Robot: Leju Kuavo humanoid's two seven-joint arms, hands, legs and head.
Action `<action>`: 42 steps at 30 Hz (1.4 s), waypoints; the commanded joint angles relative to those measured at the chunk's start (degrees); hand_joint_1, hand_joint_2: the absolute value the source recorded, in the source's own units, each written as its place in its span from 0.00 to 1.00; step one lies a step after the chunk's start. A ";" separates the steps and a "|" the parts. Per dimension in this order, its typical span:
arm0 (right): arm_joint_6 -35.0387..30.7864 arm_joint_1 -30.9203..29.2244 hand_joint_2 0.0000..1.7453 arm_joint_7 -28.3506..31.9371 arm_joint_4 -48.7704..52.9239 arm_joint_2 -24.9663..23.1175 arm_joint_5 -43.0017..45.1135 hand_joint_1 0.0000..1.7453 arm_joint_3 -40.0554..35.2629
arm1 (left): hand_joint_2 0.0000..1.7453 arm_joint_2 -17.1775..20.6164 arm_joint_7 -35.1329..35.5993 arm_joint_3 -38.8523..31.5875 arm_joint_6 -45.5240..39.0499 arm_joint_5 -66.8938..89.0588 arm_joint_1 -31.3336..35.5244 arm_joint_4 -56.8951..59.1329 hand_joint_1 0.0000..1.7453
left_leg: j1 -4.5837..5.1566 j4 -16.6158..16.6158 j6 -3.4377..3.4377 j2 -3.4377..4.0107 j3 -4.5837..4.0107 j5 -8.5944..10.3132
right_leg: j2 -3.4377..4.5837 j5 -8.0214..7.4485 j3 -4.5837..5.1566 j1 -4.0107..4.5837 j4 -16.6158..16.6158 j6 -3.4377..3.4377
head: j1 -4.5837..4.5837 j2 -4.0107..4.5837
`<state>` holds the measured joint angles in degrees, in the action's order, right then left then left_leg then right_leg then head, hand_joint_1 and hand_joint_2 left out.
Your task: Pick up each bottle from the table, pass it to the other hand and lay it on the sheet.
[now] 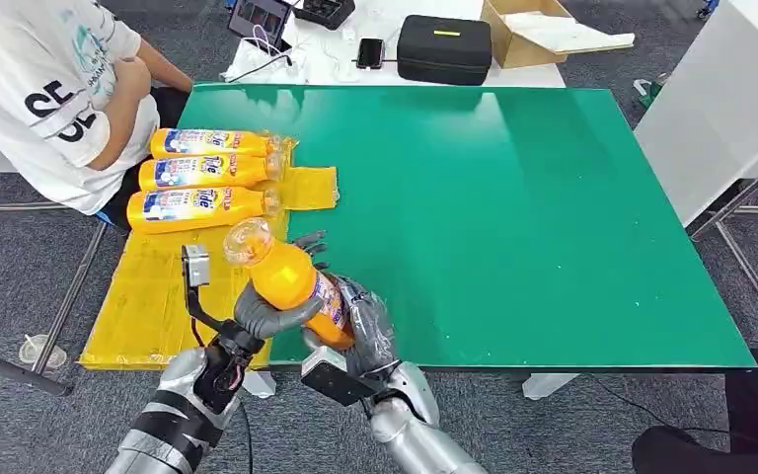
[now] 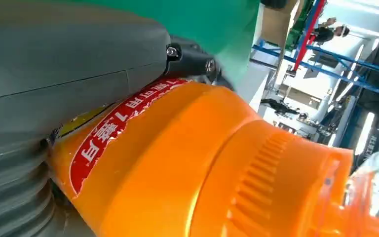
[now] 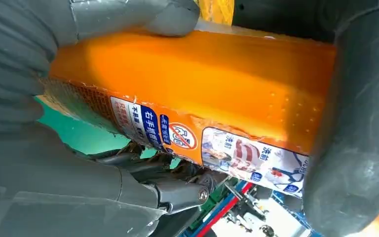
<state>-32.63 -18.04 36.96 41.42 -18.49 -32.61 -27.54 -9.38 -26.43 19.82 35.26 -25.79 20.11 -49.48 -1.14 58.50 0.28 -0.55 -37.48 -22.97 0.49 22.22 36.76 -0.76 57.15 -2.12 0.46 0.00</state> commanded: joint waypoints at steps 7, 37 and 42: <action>1.60 -1.95 1.00 -0.47 -5.73 -0.19 -0.54 1.00 -3.59 | 1.00 -0.56 0.46 2.16 1.04 -0.73 1.82 0.83 1.00 | 0.00 0.00 -0.06 -0.03 0.21 -0.09 | -0.10 0.10 -0.24 0.03 -0.01 0.06 | 0.00 0.00; 5.01 5.23 0.00 -6.96 29.53 5.89 4.74 0.00 -1.60 | 1.00 -0.44 -11.89 -18.81 -46.23 34.94 6.76 -5.04 1.00 | -0.05 0.07 -0.08 -0.07 0.20 -0.09 | -0.17 0.13 -0.24 0.09 0.05 0.08 | -0.02 0.00; 5.70 7.32 0.00 -4.59 35.30 6.39 9.89 0.00 -1.60 | 1.00 0.89 -13.37 -19.75 -54.49 42.54 8.38 -0.62 1.00 | -0.01 0.00 -0.05 -0.02 0.15 -0.04 | -0.10 0.07 -0.17 0.04 0.01 0.08 | -0.02 0.00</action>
<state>-28.02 -13.19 30.66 65.38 -15.39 -26.81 -28.41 -10.38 -38.31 3.72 -12.35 10.15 23.25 -57.16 -1.17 58.51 0.29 -0.54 -37.54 -22.94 0.49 22.20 36.82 -0.74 57.17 -2.10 0.44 0.00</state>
